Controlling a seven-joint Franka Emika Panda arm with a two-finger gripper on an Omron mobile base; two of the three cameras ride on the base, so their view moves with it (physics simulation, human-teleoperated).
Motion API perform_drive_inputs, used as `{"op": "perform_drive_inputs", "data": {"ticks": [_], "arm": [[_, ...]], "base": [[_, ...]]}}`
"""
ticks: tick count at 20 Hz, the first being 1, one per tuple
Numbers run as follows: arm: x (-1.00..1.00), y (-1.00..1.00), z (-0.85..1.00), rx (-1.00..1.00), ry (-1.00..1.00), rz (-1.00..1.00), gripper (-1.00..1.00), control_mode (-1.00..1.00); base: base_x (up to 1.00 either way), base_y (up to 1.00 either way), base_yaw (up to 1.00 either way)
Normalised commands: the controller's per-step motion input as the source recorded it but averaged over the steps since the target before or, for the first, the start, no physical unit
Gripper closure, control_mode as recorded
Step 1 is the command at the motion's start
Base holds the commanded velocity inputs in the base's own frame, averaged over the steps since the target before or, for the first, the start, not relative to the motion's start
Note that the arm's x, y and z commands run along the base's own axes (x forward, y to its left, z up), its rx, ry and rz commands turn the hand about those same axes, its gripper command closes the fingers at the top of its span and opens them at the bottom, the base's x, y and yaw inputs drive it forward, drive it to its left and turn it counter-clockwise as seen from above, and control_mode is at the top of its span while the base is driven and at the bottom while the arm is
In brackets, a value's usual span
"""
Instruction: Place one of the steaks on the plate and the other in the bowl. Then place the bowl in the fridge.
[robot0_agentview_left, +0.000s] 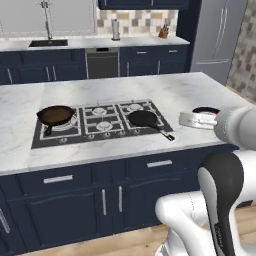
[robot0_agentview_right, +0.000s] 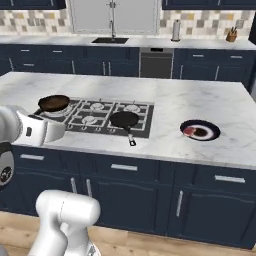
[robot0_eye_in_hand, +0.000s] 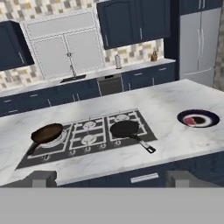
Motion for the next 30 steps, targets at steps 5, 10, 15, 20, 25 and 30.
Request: {"op": "perform_drive_inputs", "data": {"ticks": [5,10,15,20,25,30], "arm": [[0.00,0.00,0.00,0.00,0.00,0.00,-1.00,1.00],[0.00,0.00,0.00,0.00,0.00,0.00,-1.00,1.00],[0.00,0.00,0.00,0.00,0.00,0.00,-1.00,1.00],[0.00,0.00,0.00,0.00,0.00,0.00,-1.00,1.00],[0.00,0.00,0.00,0.00,0.00,0.00,-1.00,1.00],[0.00,0.00,0.00,0.00,0.00,0.00,-1.00,1.00]], "base": [[0.16,-1.00,0.00],[0.09,-1.00,0.00],[0.11,-1.00,0.00],[0.17,-1.00,0.04],[0.20,-1.00,0.14],[0.16,-1.00,0.13]]}}
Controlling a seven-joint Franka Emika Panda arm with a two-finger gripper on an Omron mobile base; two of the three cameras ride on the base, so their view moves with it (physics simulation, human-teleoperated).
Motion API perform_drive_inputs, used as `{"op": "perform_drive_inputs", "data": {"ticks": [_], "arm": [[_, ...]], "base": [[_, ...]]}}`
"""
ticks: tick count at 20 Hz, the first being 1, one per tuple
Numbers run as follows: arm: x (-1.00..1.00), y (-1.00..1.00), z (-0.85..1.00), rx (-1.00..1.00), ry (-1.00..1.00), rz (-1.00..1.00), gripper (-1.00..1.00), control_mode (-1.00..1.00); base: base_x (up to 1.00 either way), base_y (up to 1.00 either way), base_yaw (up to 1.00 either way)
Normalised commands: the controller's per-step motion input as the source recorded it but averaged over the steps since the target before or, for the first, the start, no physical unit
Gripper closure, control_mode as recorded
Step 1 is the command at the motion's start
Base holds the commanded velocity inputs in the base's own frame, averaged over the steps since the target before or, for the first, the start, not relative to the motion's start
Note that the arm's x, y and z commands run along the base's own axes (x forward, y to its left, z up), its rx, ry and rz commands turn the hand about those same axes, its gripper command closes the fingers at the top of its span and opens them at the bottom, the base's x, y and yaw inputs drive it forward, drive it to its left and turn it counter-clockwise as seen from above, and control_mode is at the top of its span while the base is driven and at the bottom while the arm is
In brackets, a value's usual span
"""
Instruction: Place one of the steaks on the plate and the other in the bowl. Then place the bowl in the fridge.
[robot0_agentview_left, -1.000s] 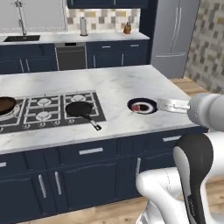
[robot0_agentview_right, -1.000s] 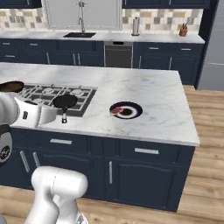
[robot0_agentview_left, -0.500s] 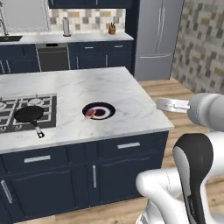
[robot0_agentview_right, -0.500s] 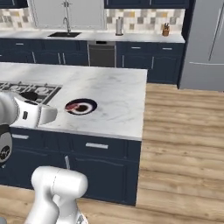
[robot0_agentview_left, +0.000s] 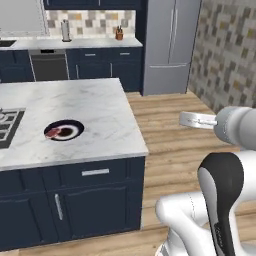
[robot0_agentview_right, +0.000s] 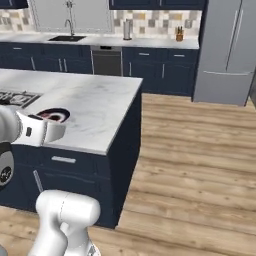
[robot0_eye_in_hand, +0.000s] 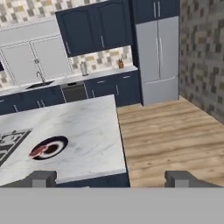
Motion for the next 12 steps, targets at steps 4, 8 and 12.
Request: {"op": "perform_drive_inputs", "data": {"ticks": [4,8,12], "arm": [[0.00,0.00,0.00,0.00,0.00,0.00,-1.00,1.00],[0.00,0.00,0.00,0.00,0.00,0.00,-1.00,1.00],[0.00,0.00,0.00,0.00,0.00,0.00,-1.00,1.00]], "base": [[0.52,-1.00,0.02],[1.00,-1.00,0.00],[1.00,-1.00,0.01]]}}
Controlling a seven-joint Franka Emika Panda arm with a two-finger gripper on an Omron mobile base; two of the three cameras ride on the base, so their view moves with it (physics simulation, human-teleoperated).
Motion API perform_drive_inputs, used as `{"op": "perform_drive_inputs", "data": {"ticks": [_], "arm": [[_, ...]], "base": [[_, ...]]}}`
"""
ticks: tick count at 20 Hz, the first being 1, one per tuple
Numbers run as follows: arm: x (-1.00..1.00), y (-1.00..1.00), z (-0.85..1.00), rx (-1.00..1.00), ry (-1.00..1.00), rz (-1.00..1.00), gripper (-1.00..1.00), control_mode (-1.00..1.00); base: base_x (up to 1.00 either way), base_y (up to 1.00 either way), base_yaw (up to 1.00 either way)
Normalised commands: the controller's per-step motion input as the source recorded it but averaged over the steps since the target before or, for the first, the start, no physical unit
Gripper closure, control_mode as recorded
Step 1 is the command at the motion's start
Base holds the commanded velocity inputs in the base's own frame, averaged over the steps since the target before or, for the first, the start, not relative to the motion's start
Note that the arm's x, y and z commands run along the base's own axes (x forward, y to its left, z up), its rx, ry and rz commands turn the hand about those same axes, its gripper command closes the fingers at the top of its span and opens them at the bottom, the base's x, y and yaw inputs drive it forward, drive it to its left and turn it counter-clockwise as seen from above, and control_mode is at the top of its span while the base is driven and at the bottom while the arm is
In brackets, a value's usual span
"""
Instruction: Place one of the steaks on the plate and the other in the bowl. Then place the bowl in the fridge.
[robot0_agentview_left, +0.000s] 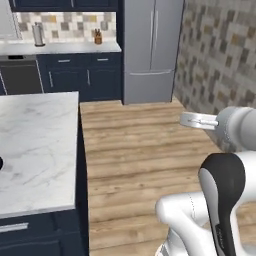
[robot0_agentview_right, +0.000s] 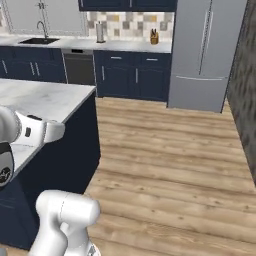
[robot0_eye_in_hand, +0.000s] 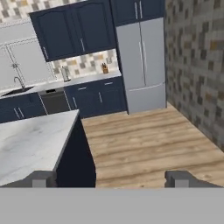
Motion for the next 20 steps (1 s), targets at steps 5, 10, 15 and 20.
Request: {"op": "perform_drive_inputs", "data": {"ticks": [5,10,15,20], "arm": [[0.00,0.00,0.00,0.00,0.00,0.00,-1.00,1.00],[0.00,0.00,0.00,0.00,0.00,0.00,-1.00,1.00],[0.00,0.00,0.00,0.00,0.00,0.00,-1.00,1.00],[0.00,0.00,0.00,0.00,0.00,0.00,-1.00,1.00]], "base": [[1.00,-1.00,0.09],[1.00,-0.90,0.18],[1.00,-0.18,0.06],[1.00,-0.29,0.02]]}}
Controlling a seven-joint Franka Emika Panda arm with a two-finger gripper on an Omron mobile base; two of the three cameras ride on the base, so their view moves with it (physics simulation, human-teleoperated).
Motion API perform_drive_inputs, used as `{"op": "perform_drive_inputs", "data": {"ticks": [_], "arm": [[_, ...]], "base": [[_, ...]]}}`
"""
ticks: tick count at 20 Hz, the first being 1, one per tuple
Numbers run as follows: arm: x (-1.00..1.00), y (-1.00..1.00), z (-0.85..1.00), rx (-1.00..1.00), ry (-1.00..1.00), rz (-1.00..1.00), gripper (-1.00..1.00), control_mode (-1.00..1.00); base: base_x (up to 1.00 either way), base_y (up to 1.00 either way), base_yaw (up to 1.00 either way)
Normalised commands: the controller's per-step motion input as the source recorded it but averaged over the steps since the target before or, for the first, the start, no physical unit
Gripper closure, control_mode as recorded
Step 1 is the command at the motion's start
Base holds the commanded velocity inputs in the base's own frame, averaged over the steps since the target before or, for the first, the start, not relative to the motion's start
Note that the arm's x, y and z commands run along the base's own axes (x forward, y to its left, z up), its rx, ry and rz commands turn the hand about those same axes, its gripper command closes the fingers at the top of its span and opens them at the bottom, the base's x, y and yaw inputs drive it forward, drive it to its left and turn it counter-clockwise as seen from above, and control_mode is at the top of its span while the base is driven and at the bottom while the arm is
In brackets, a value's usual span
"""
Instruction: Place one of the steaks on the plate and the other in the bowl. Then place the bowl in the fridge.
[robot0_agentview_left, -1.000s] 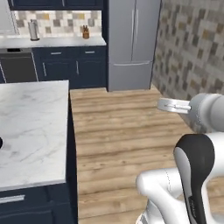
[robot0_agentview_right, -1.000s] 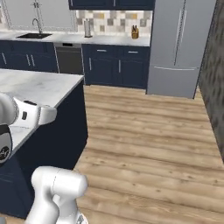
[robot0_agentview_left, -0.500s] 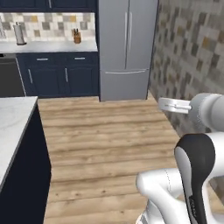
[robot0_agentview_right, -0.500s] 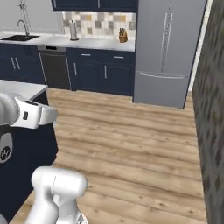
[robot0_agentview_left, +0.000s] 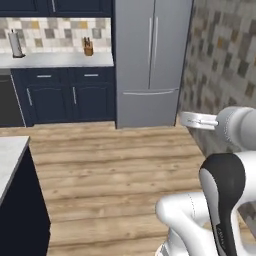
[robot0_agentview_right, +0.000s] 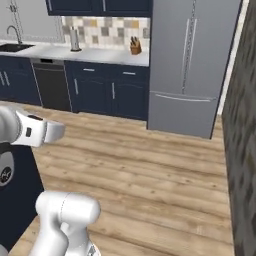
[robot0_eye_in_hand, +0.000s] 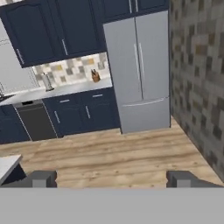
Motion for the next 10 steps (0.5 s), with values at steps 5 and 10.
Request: {"op": "perform_drive_inputs", "data": {"ticks": [5,10], "arm": [[0.00,0.00,0.00,0.00,0.00,0.00,-1.00,1.00],[0.00,0.00,0.00,0.00,0.00,0.00,-1.00,1.00]], "base": [[1.00,-0.73,-0.01],[1.00,-0.42,0.00]]}}
